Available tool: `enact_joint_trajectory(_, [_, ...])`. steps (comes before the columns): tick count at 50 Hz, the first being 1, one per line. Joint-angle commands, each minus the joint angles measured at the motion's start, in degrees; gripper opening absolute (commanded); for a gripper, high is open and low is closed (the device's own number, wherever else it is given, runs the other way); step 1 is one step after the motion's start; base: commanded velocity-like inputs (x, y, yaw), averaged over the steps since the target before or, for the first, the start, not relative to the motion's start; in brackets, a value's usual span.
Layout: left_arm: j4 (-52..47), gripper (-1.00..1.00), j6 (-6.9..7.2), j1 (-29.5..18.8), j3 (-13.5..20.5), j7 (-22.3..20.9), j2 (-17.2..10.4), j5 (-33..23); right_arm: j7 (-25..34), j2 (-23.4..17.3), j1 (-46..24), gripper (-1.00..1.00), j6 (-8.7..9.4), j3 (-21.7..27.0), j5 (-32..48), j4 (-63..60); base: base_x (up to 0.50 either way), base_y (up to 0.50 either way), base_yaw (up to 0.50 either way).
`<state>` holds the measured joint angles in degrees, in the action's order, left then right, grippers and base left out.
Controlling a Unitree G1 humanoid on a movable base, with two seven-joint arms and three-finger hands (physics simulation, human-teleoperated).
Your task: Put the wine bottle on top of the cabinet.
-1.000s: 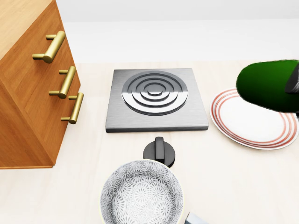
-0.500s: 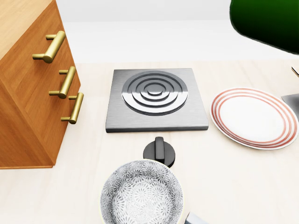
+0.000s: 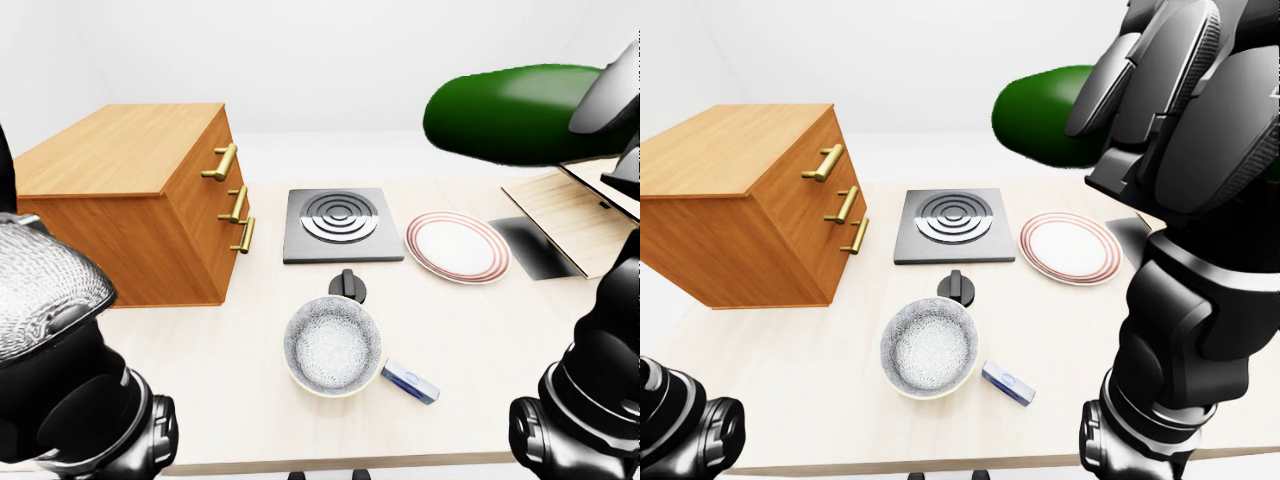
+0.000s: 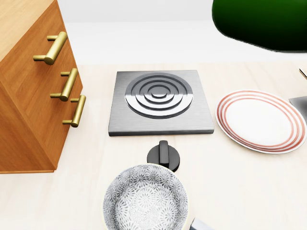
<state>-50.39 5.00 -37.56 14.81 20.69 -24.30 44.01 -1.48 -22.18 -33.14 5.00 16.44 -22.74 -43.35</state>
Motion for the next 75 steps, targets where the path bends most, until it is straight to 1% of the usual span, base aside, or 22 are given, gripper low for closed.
enact_joint_trajectory(1, [9.9, 1.0, 0.0, -4.7, -11.4, -11.4, 4.6, -20.9, 0.3, 2.6, -1.8, -0.99, 0.0, -1.4, -1.6, -0.7, 0.0, 0.0, 0.0])
enact_joint_trajectory(2, [10.7, 1.0, 0.0, -5.0, -11.8, -12.9, 5.9, -23.3, 0.3, 2.8, -1.7, -0.99, 0.0, -1.5, -1.5, -0.6, 0.0, 0.0, 0.0])
enact_joint_trajectory(3, [12.3, 1.0, 0.0, -5.6, -12.9, -14.2, 7.7, -25.9, 0.3, 3.3, -1.6, -0.99, 0.0, -1.8, -1.4, -0.6, 0.0, 0.0, 0.0])
enact_joint_trajectory(5, [13.3, 1.0, 0.0, -6.3, -13.5, -16.6, 10.5, -29.6, 0.4, 3.6, -1.2, -0.99, 0.0, -2.5, -0.8, -0.7, 0.0, 0.0, 0.0])
enact_joint_trajectory(7, [14.0, 1.0, 0.0, -7.1, -13.9, -18.3, 13.0, -32.5, 0.6, 4.1, -0.9, -0.99, 0.0, -2.6, -0.6, -0.9, 0.0, 0.0, 0.0])
enact_joint_trajectory(8, [14.5, 1.0, 0.0, -7.3, -14.8, -19.0, 14.2, -33.9, 0.7, 4.3, -0.6, -0.99, 0.0, -2.7, -0.4, -1.0, 0.0, 0.0, 0.0])
enact_joint_trajectory(11, [14.9, 1.0, 0.0, -6.6, -16.5, -21.3, 17.0, -37.9, 1.0, 4.7, -0.2, -0.99, 0.0, -2.4, -0.2, -1.4, 0.0, 0.0, 0.0])
enact_joint_trajectory(13, [13.9, 1.0, 0.0, -4.9, -18.6, -22.8, 19.0, -40.6, 1.2, 4.9, 0.6, -1.0, 0.0, -2.3, -0.1, -1.8, 0.0, 0.0, 0.0])
enact_joint_trajectory(16, [12.2, 1.0, 0.0, -2.9, -20.1, -25.1, 21.2, -44.2, 1.5, 5.0, 0.9, -0.99, 0.0, -2.3, 0.1, -1.8, 0.0, 0.0, 0.0])
enact_joint_trajectory(22, [11.5, 1.0, 0.0, 3.1, -24.1, -28.8, 25.3, -50.6, 1.9, 6.0, 2.5, -0.99, 0.0, -3.0, 1.0, -1.4, 0.0, 0.0, 0.0])
enact_joint_trajectory(26, [10.5, 1.0, 0.0, 4.5, -25.1, -30.9, 27.1, -53.9, 2.4, 6.9, 4.1, -0.99, 0.0, -3.7, 1.7, -1.4, 0.0, 0.0, 0.0])
enact_joint_trajectory(28, [10.6, 1.0, 0.0, 5.1, -25.1, -31.9, 27.7, -55.1, 2.8, 8.0, 6.7, -0.99, 0.0, -5.0, 2.9, -1.3, 0.0, 0.0, 0.0])
enact_joint_trajectory(32, [11.1, 1.0, 0.0, 6.8, -25.4, -33.3, 28.4, -56.9, 3.9, 10.0, 9.4, -0.99, 0.0, -7.0, 5.2, -1.2, 0.0, 0.0, 0.0])
enact_joint_trajectory(38, [14.0, 1.0, 0.0, 9.9, -25.5, -34.3, 29.2, -58.4, 4.4, 12.0, 8.5, -1.0, 0.0, -8.5, 6.9, -3.3, 0.0, 0.0, 0.0])
enact_joint_trajectory(41, [13.5, 1.0, 0.0, 11.0, -26.0, -34.7, 29.4, -59.1, 4.5, 12.4, 8.5, -1.0, 0.0, -8.8, 7.3, -5.0, 0.0, 0.0, 0.0])
enact_joint_trajectory(48, [17.4, 1.0, 0.0, 13.7, -25.6, -34.8, 29.4, -59.9, 4.7, 13.8, 11.6, -0.99, 0.0, -9.8, 7.8, -13.0, 0.0, 0.0, 0.0])
enact_joint_trajectory(55, [17.6, 1.0, 0.0, 14.4, -25.9, -35.2, 29.8, -60.5, 7.2, 14.0, 17.1, -1.0, 0.0, -8.6, 9.2, -16.3, 0.0, 0.0, 0.0])
enact_joint_trajectory(60, [20.9, 1.0, 0.0, 16.0, -26.1, -34.5, 30.1, -60.3, 6.5, 13.0, 20.3, -0.99, 0.0, -9.0, 7.8, -16.6, 0.0, 0.0, 0.0])
enact_joint_trajectory(64, [22.3, 1.0, 0.0, 16.9, -26.5, -34.1, 30.4, -60.4, 8.3, 14.3, 24.1, -1.0, 0.0, -10.3, 10.5, -16.0, 0.0, 0.0, 0.0])
enact_joint_trajectory(65, [22.6, 1.0, 0.0, 16.9, -26.5, -34.1, 30.5, -60.4, 9.0, 14.9, 25.9, -0.99, 0.0, -11.2, 11.7, -14.6, 0.0, 0.0, 0.0])
enact_joint_trajectory(69, [23.5, 1.0, 0.0, 16.6, -26.2, -34.1, 30.5, -60.4, 10.8, 16.7, 29.0, -0.99, 0.0, -13.4, 14.7, -13.1, 0.0, 0.0, 0.0])
enact_joint_trajectory(75, [26.3, 1.0, 0.0, 16.2, -25.7, -33.4, 30.7, -60.0, 11.7, 18.7, 30.7, -1.0, 0.0, -16.6, 17.4, -10.9, 0.0, 0.0, 0.0])
